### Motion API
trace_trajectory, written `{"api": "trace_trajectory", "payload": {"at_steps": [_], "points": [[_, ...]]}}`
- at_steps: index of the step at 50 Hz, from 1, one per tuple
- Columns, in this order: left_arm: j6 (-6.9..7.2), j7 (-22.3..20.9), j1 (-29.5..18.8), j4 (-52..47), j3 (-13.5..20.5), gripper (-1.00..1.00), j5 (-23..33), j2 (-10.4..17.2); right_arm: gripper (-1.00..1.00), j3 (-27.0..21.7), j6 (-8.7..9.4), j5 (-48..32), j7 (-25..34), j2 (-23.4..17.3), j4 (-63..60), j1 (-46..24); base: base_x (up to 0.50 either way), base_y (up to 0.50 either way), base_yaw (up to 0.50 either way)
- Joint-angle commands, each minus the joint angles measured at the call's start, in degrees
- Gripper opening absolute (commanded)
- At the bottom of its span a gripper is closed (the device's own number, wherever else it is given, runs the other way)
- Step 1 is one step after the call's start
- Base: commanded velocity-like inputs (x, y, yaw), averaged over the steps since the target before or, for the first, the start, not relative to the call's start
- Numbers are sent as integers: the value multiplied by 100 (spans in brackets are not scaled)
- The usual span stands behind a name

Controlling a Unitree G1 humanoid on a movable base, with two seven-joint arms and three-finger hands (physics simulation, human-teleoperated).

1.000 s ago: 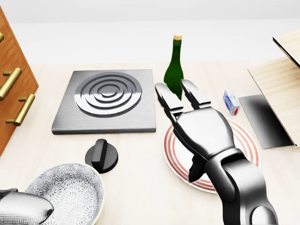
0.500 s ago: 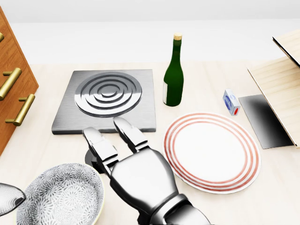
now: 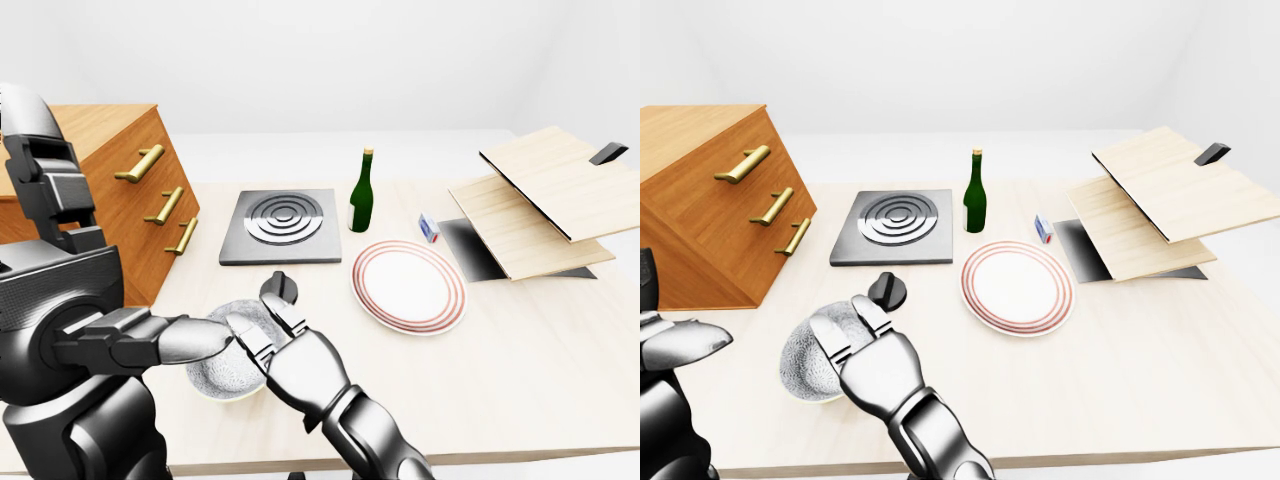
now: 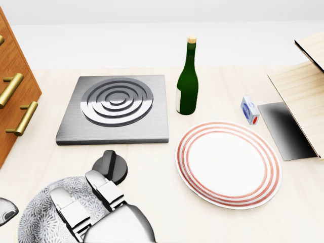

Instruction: Pick up the akita bowl and put it on the plate.

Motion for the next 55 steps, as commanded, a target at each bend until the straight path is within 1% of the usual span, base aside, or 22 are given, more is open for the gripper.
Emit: {"api": "trace_trajectory", "payload": {"at_steps": [1, 9, 13, 17, 19, 21, 22, 27, 32, 34, 36, 40, 45, 49, 50, 53, 55], "points": [[0, -18, -3, -18, -7, 100, 32, 13, 100, 405, 68, -63, -358, -81, 348, 181, 0, 0, 0], [0, 12, -37, -43, 43, 100, -37, 9, 100, 523, 116, -82, -408, -3, 520, 122, 0, 0, 0], [0, 9, -16, -4, 52, 100, -61, 2, 100, 712, 145, -102, -513, 54, 633, 152, 0, 0, 0], [0, 40, -28, -16, 82, 100, -113, 13, 100, 852, 224, -115, -455, 117, 608, 125, 0, 0, 0], [0, 73, -51, -39, 103, 100, -155, 18, 100, 860, 239, -109, -453, 108, 634, 109, 0, 0, 0], [0, 117, -74, -80, 113, 100, -200, 26, 100, 837, 210, -111, -537, 88, 748, 91, 0, 0, 0], [0, 126, -71, -81, 108, 100, -203, 32, 100, 821, 230, -132, -566, 90, 795, 98, 0, 0, 0], [0, 110, -53, -22, 79, 100, -186, 40, 100, 864, 183, -113, -698, 54, 926, 138, 0, 0, 0], [0, 143, -69, -57, 96, 100, -226, 50, 100, 722, 120, -7, -870, 50, 1222, 132, 0, 0, 0], [0, 159, -77, -69, 106, 100, -243, 53, 100, 661, 130, -188, -1012, 5, 1393, 103, 0, 0, 0], [0, 142, -57, -47, 75, 100, -222, 54, 100, 489, 25, -11, -1134, 15, 1628, 76, 0, 0, 0], [0, 167, -88, -67, 115, 100, -260, 57, 100, 312, -71, 20, -1207, 74, 1801, 29, 0, 0, 0], [0, 151, -57, -35, 68, 100, -226, 59, 100, 319, -91, -1, -1250, 83, 1865, 88, 0, 0, 0], [0, 162, -55, -47, 76, 100, -231, 49, 100, 223, -175, 22, -1416, 94, 2142, 54, 0, 0, 0], [0, 205, -81, -53, 131, 100, -342, -10, 100, 221, -181, 4, -1433, 94, 2163, 61, 0, 0, 0], [0, 193, -45, 16, 69, 100, -272, 39, 100, 197, -208, 9, -1494, 102, 2279, 59, 0, 0, 0], [0, 248, -71, -49, 112, 100, -340, 34, 100, 155, -217, 38, -1524, 127, 2404, 50, 0, 0, 0]]}}
